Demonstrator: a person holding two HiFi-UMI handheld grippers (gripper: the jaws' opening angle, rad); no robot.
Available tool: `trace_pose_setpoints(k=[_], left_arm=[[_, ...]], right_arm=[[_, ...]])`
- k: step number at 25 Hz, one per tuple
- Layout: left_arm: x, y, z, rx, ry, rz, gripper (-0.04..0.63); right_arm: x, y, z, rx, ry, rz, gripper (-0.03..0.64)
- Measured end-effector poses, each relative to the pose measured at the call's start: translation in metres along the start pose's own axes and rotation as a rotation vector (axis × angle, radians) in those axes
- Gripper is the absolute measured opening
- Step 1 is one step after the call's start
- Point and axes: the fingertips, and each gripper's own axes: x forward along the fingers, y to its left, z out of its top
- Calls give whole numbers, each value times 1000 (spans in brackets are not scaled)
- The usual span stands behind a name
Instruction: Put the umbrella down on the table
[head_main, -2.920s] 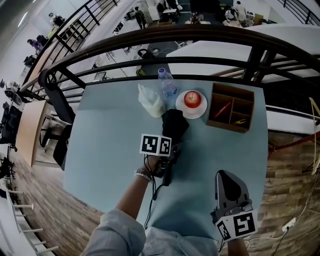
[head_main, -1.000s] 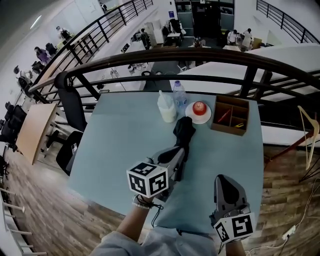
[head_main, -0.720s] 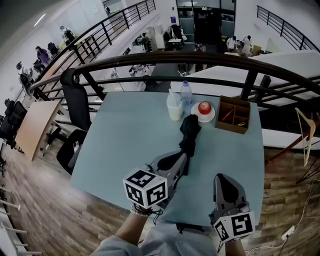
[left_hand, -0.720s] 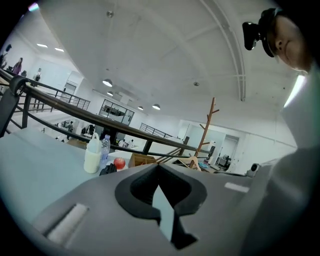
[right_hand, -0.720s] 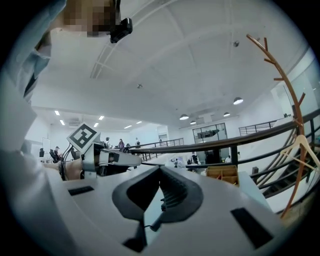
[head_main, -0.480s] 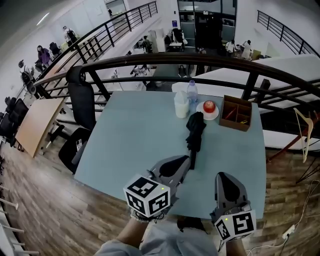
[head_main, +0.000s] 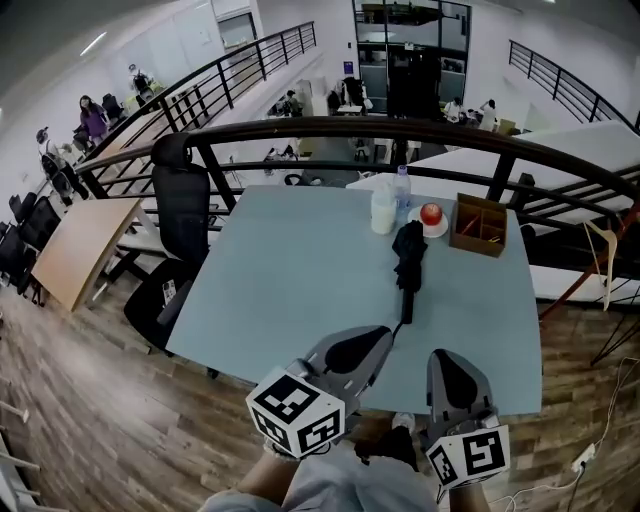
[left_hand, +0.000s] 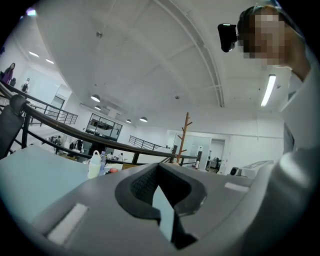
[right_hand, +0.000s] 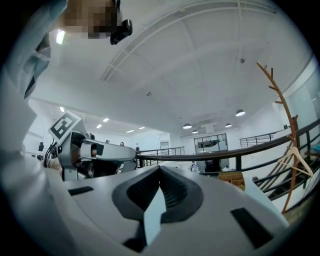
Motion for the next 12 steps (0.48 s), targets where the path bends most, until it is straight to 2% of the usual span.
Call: trace_pose_setpoints(k=[5, 12], left_arm=[[-30, -13, -5, 17, -12, -26, 5], [-53, -36, -10, 3, -16, -110, 5]], right_arm=[[-19, 25, 5, -19, -21, -36, -5], [-51, 46, 9, -33, -21, -123, -5]])
